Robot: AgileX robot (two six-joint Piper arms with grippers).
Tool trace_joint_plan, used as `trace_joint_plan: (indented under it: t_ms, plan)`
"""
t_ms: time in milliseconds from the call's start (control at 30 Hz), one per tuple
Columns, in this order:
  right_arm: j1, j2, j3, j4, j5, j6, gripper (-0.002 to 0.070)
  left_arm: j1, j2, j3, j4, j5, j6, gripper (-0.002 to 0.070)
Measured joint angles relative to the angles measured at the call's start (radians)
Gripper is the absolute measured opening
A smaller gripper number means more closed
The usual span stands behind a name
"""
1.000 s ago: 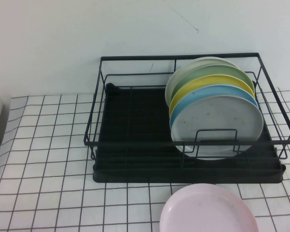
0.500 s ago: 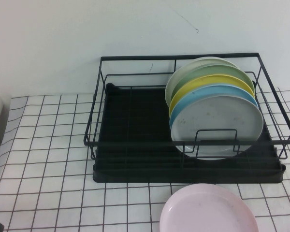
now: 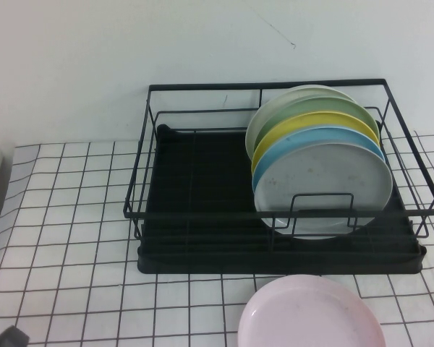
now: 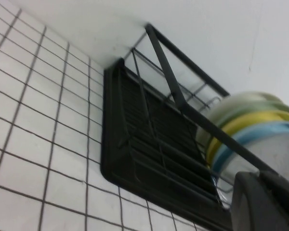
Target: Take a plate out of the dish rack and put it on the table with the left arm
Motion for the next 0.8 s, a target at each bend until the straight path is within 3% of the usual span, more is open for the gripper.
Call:
trace_joint_plan:
  t_ms: [167,400,667,800]
  plan:
    - [0.0,0.0,0.0,0.0,0.0,0.0,-0.0001,0.0,0.103,-0.15,0.097,0.177,0.046,-0.0003]
    - [0.0,0.0,0.0,0.0,0.0,0.0,-0.0001,0.0,0.481,-0.52,0.294,0.494,0.204,-0.0003]
    - [0.0,0.0,0.0,0.0,0.0,0.0,-0.0001,-0.013,0.955,-0.897,0.284,0.687,0.448,-0.0003]
    - [0.0,0.0,0.0,0.0,0.0,0.0,-0.0001,-0.117,1.186,-1.029,0.264,0.655,0.52,-0.0003]
